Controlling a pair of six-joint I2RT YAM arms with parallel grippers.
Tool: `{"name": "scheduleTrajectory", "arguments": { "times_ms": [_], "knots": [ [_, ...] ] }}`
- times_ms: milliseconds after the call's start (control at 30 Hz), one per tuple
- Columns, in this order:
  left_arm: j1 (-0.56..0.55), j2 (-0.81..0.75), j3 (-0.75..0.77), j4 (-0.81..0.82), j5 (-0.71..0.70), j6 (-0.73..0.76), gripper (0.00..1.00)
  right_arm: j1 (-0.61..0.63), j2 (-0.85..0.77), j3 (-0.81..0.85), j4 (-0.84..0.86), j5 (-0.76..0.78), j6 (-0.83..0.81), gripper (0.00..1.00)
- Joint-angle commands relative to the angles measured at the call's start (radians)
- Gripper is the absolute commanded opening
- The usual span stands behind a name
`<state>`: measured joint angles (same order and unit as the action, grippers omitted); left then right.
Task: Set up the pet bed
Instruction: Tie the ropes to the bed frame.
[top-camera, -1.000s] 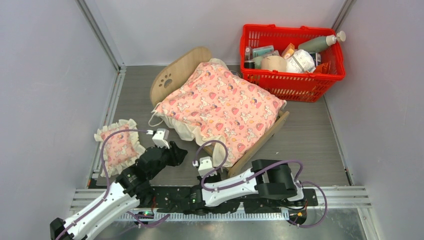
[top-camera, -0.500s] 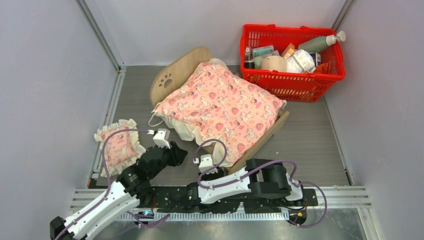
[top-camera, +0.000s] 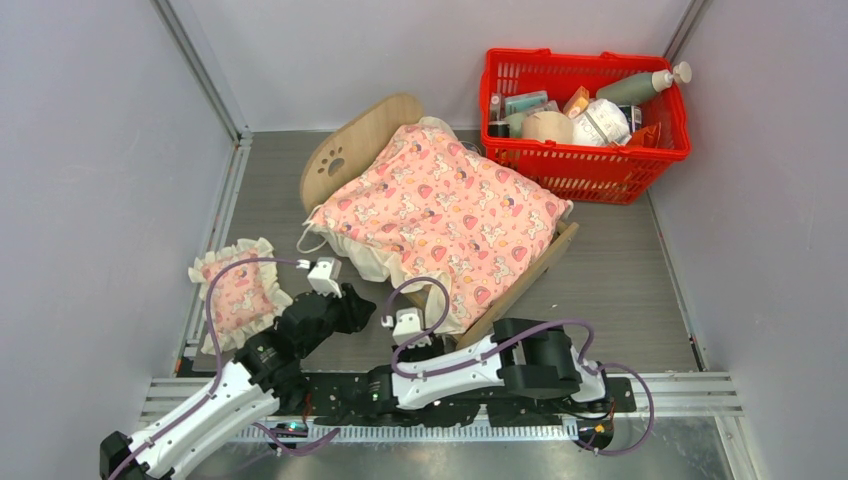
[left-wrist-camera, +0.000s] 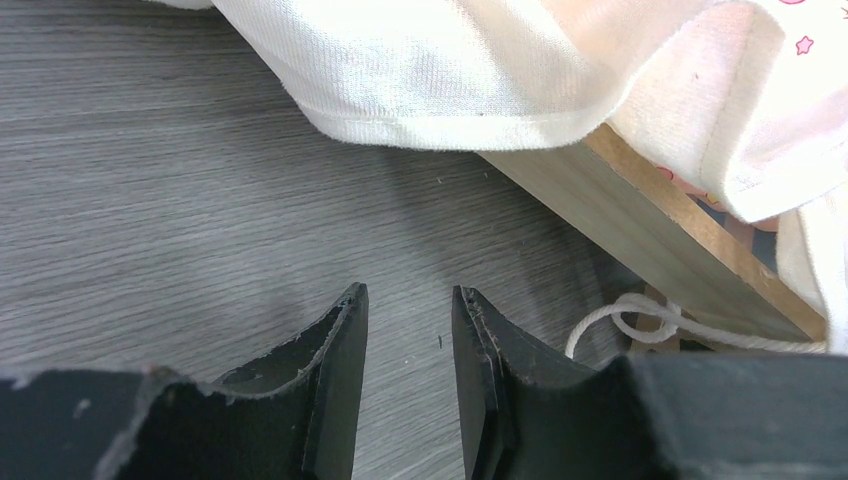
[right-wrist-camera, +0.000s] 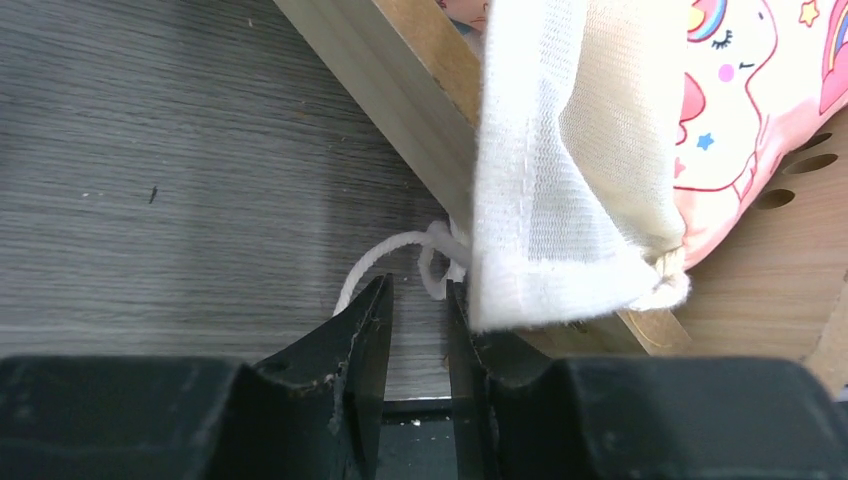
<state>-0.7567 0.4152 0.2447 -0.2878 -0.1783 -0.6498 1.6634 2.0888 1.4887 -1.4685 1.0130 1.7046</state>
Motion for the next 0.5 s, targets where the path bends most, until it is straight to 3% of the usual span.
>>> {"name": "scheduleTrajectory", "arguments": {
  "times_ms": [0,467],
  "knots": [
    [0.007,0.01,0.015,0.048,0.018,-0.009,0.39,0.018,0.006,0.035,-0.062,0.032,0.042,0.33],
    [0.007,0.003,0.013,0.051,0.022,-0.016,0.39,-0.02,0.005,-0.043,-0.037,0.029,0.08,0.34]
  ]
}}
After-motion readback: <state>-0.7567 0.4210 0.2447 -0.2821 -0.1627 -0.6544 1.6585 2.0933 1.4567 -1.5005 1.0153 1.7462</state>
